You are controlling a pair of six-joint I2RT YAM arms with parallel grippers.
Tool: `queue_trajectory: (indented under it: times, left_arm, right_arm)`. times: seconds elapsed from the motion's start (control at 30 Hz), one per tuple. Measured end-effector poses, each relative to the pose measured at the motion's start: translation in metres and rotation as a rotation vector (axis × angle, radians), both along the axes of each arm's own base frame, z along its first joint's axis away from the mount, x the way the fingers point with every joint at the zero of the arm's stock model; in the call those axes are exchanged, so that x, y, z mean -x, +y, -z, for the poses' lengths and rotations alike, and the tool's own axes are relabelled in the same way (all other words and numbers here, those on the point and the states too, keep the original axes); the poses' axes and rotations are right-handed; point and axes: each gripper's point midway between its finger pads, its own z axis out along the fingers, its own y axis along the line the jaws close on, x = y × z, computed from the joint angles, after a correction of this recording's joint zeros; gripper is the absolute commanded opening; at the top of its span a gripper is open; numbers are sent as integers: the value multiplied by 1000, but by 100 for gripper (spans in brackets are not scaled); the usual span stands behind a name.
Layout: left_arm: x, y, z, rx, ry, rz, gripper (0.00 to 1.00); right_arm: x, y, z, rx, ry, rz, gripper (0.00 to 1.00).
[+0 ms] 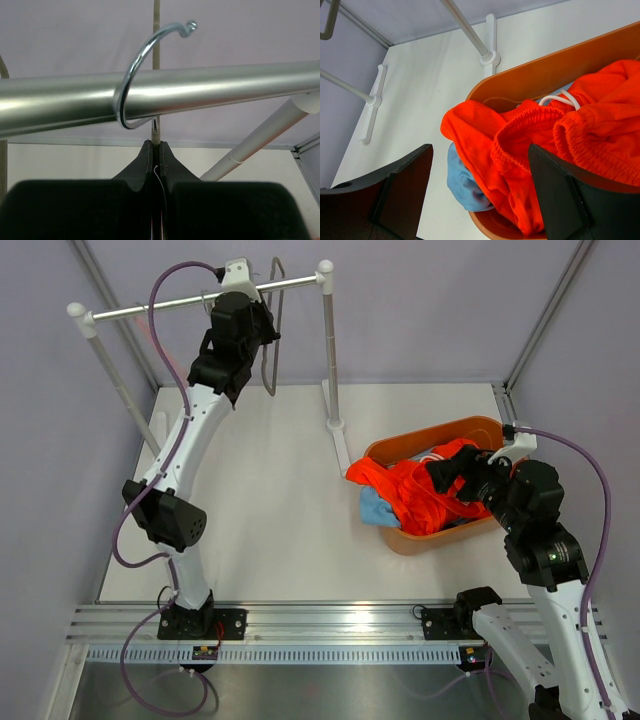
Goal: Remove the shorts from the hanger
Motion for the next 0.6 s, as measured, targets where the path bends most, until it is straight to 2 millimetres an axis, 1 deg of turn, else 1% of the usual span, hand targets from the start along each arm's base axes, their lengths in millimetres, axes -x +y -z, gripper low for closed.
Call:
queue_trajectory:
  times: [0.13, 0.3, 0.33, 0.4, 0.43, 0.47, 0.57, 0.6]
  left_arm:
    - [-8, -2, 19, -16, 39, -7, 0]
    - [-10, -2, 20, -14, 40, -9, 0]
    - [-10, -2, 20, -13, 40, -9, 2]
    - [-10, -2, 21, -13, 39, -9, 9]
    - [-11, -3, 21, -11, 34, -9, 17]
    - [-11, -3, 22, -11, 32, -8, 22]
    - [-7, -1, 33, -20, 52, -8, 40]
    - [-5, -1, 38, -25, 65, -8, 43]
  right_arm:
    - [0, 0, 1, 1, 3, -1, 85]
    - [0, 0, 4, 2, 8, -1, 85]
    - [0, 0, 3, 2, 8, -1, 85]
    - [0, 0, 3, 1, 8, -1, 85]
    - [0, 0, 3, 1, 8, -1, 85]
    - [0, 0, 3, 1, 8, -1, 85]
    - [0, 0, 3, 1, 7, -1, 85]
    - [0, 0, 3, 1, 6, -1, 85]
